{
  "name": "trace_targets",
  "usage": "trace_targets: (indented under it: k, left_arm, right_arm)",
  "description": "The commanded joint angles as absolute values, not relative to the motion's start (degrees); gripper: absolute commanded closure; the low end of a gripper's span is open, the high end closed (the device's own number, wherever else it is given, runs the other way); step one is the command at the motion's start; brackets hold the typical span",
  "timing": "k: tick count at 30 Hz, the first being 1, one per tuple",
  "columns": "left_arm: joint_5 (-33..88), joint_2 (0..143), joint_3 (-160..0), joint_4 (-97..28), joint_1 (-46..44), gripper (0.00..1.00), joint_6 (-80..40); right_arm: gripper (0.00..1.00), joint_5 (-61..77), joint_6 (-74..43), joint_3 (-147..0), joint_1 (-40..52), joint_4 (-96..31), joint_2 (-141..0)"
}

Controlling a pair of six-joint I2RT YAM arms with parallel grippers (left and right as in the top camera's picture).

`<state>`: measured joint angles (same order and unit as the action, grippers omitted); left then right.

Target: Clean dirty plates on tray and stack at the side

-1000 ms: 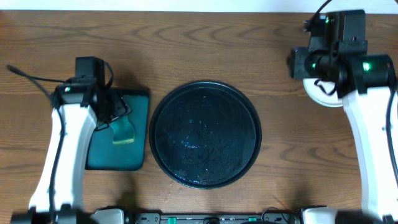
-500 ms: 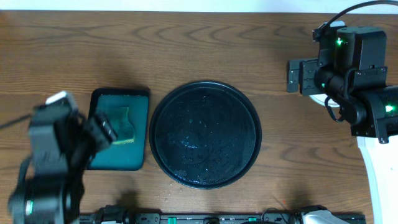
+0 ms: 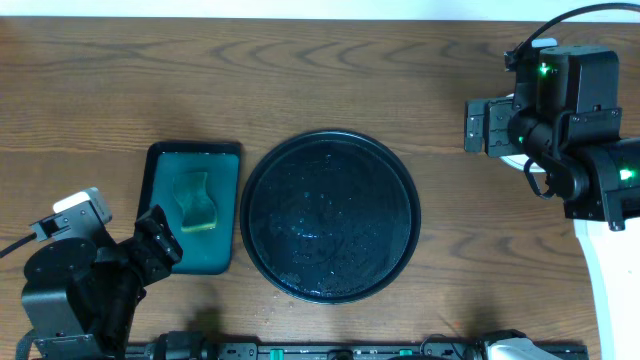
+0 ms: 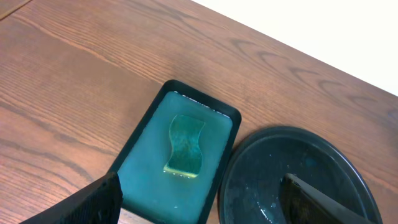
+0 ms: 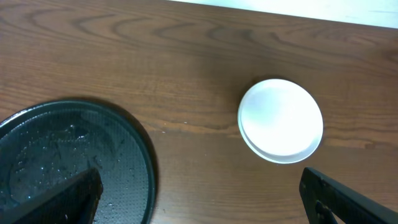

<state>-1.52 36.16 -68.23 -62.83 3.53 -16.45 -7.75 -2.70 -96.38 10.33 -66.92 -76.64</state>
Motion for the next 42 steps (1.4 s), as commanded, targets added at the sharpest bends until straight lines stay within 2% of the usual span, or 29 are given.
trace_targets:
  k: [1, 24, 29, 36, 39, 42]
  left_arm:
    - [-2.02, 36.23, -69.21, -63.02, 3.4, 0.19, -15.66]
    - [-2.37, 36.23, -69.19, -64.55, 3.4, 0.19, -15.33]
    - [0.1, 36.23, -69.19, -62.43, 3.4, 0.19, -7.77]
    - [16.91, 34.35, -65.73, -58.89, 3.4, 0.19, 17.5]
    - [17.61, 30.0, -60.29, -51.48, 3.4, 0.19, 17.8]
    - [17.56, 24.53, -53.25, -41.15, 3.4, 0.19, 13.26]
  right_arm:
    - [0.01, -8.75, -2.04, -96.66, 10.92, -67.13, -76.51]
    - [0.01, -8.75, -2.04, -96.66, 10.92, -67.13, -76.51]
    - [0.01, -8.75, -2.04, -96.66, 10.92, -67.13, -76.51]
    - [0.01, -8.75, -2.04, -96.66, 10.92, -67.13, -76.51]
    - [0.01, -8.75, -2.04, -96.66, 10.92, -67.13, -76.51]
    - [0.01, -8.75, -2.04, -96.66, 10.92, -67.13, -76.51]
